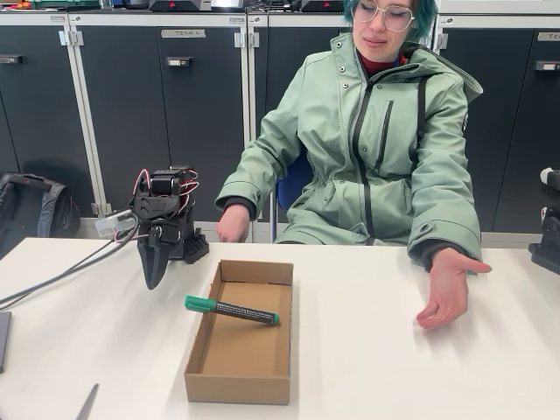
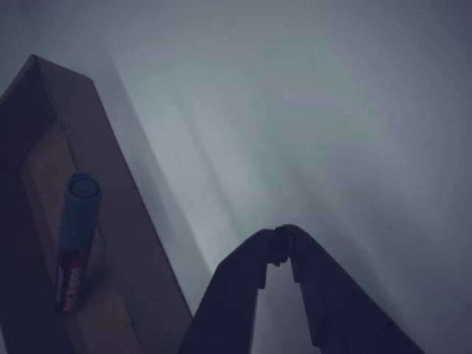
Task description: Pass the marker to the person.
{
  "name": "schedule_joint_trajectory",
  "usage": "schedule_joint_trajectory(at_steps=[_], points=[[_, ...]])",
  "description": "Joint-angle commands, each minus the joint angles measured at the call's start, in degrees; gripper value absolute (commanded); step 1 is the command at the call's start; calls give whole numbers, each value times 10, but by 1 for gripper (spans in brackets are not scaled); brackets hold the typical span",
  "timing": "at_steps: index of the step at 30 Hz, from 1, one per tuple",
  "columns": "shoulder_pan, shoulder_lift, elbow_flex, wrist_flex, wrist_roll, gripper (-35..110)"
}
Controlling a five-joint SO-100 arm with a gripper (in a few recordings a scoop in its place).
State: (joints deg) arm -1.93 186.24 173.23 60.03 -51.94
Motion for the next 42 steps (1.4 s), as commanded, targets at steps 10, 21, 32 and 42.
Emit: schedule_joint_trajectory(at_steps=[10,21,32,42], points=[[-90,-331,-466,-91,237,-5],[-129,-519,-658,-229,370,-5],[-208,-679,-747,-221,357,-4],[-290,-839,-909,-154,392,-5]])
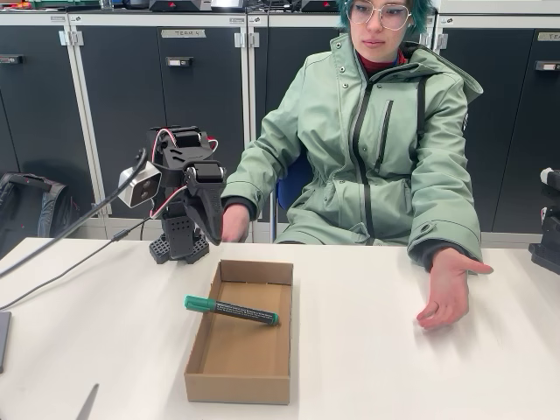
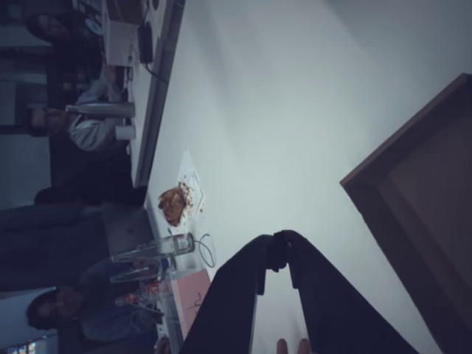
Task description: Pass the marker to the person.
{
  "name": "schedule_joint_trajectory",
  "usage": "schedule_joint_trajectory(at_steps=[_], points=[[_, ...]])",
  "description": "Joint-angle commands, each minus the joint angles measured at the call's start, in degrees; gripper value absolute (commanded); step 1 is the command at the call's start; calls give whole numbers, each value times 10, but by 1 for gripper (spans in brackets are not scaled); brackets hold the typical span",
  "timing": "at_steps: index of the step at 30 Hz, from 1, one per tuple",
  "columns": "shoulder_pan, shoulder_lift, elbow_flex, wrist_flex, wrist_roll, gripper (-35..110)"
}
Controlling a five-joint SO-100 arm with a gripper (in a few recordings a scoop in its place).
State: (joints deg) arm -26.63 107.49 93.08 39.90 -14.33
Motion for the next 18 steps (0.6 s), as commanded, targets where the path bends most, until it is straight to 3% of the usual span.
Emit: schedule_joint_trajectory(at_steps=[1,8,18], points=[[-50,-68,-128,70,28,-5],[-92,-168,-252,232,96,-5],[-106,-192,-262,402,171,-5]])
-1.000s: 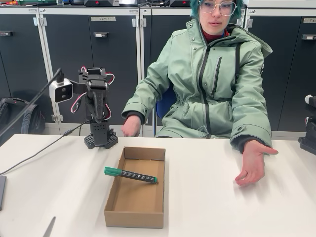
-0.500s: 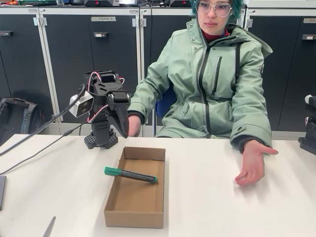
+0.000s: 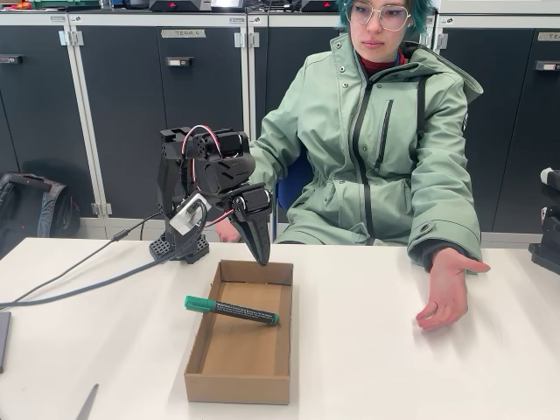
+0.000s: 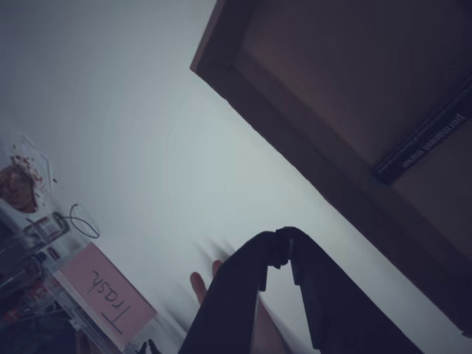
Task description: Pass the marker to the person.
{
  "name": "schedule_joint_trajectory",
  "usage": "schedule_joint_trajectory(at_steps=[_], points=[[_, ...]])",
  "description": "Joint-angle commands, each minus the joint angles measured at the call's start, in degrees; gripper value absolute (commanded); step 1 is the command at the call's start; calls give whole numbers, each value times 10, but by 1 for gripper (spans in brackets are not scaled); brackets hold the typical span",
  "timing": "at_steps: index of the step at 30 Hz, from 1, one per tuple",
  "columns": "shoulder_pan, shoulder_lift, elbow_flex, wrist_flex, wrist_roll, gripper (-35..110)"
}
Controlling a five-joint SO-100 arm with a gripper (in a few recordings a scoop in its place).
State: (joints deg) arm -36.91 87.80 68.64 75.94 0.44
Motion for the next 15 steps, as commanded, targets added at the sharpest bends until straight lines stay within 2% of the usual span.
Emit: schedule_joint_trajectory(at_steps=[1,11,15], points=[[-4,5,-10,54,33,-5],[11,21,89,165,98,0],[17,35,121,149,112,5]])
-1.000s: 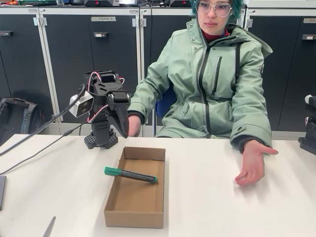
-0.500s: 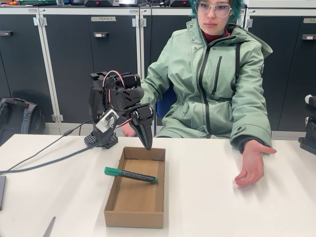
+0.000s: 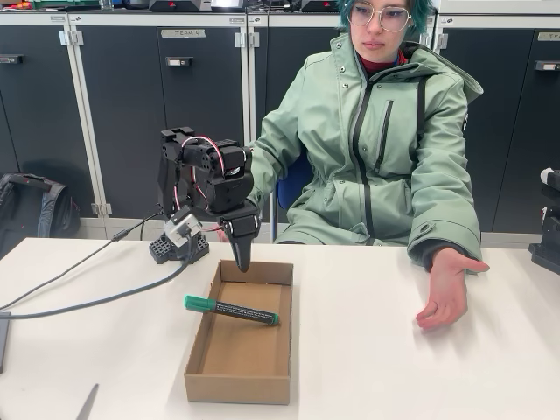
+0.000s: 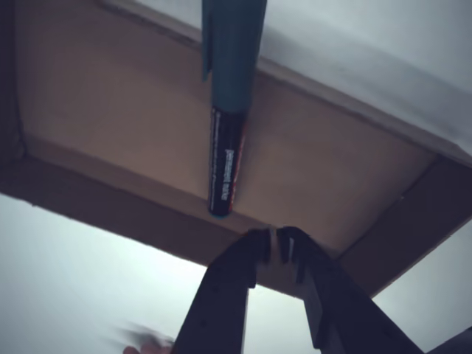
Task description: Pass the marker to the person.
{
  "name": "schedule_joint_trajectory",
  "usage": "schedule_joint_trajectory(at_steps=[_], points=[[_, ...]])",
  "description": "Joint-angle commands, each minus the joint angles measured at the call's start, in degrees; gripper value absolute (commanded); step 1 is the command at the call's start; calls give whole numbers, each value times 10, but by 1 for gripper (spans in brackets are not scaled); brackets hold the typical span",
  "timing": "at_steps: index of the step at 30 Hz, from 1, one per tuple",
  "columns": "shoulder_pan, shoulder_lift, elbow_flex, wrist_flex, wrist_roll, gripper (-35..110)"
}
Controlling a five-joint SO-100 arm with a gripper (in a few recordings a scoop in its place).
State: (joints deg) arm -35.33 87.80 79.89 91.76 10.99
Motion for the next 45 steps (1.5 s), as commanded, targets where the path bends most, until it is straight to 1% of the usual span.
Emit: schedule_joint_trajectory(at_steps=[1,5,12,16,32,38,42,45], points=[[-2,43,18,-22,6,8],[-11,63,34,-43,-9,17],[-4,63,40,-39,-24,25],[11,59,51,-46,-33,26],[79,10,85,-134,-108,28],[101,-14,85,-157,-122,28],[108,-20,94,-172,-133,33],[113,-24,101,-183,-136,33]])
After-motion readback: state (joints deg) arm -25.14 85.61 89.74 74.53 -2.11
